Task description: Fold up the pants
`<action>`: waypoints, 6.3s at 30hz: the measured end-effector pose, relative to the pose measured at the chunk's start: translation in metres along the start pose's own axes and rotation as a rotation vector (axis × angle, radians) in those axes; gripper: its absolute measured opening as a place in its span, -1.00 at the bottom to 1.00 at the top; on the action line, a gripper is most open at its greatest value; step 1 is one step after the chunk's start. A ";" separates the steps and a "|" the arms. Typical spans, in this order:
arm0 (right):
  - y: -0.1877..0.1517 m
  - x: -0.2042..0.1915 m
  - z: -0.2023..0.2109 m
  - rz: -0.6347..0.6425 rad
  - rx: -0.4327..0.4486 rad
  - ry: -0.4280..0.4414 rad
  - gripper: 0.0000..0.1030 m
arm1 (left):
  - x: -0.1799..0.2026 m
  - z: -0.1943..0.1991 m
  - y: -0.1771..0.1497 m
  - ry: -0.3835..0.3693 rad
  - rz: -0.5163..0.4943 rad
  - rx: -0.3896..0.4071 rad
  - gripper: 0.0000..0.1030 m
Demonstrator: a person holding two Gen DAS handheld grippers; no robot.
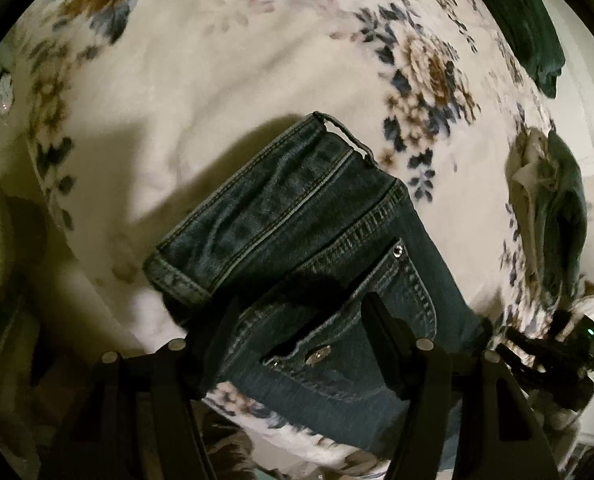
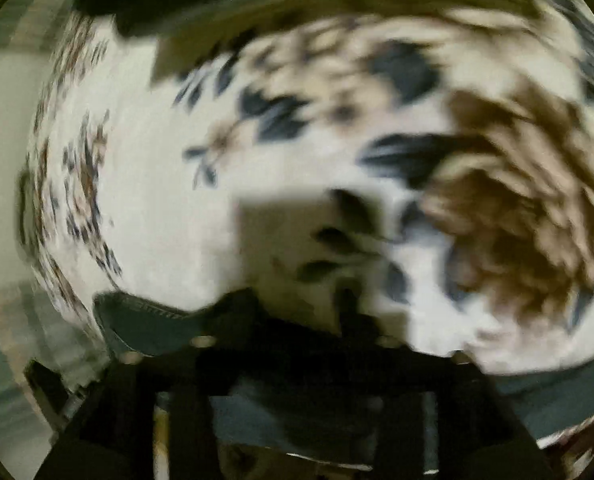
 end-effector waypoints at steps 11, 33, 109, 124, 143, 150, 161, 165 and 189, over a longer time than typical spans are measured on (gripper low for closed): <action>-0.126 0.128 0.086 -0.199 0.248 0.032 0.92 | 0.119 0.020 -0.052 0.102 -0.427 0.095 0.78; -0.240 0.512 0.191 -0.701 0.882 0.501 0.53 | 0.302 -0.128 -0.255 0.218 -0.829 -0.009 1.00; -0.212 0.067 0.039 0.065 0.392 0.125 0.78 | 0.156 -0.020 -0.110 0.056 -0.526 -0.065 1.00; -0.223 0.183 0.048 -0.176 0.384 -0.125 1.00 | 0.201 -0.060 -0.151 0.075 -0.741 0.026 -0.90; -0.186 0.175 0.036 -0.105 0.309 -0.219 1.00 | 0.177 -0.038 -0.132 -0.154 -0.450 -0.028 0.39; -0.173 0.123 0.043 0.015 0.273 -0.187 1.00 | 0.073 0.021 -0.079 -0.243 -0.020 0.081 0.39; -0.155 0.037 -0.003 0.150 0.231 -0.108 1.00 | -0.046 -0.034 -0.023 -0.265 0.407 0.158 0.39; -0.159 0.025 -0.009 0.173 0.222 -0.090 1.00 | -0.038 -0.048 -0.004 -0.258 0.409 0.174 0.36; -0.185 0.165 0.080 -0.057 0.356 -0.059 1.00 | 0.234 0.122 -0.160 -0.376 -0.480 0.404 -0.52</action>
Point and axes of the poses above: each gripper's, at about its wrist camera, not at the fingertips, and z roughly against the way its jaws point, x to its right, y to its top, the point moved 6 cm from there along -z, roughly the way its jaws point, and after that the axes turned 9 degrees about y, right-handed, at the moved point
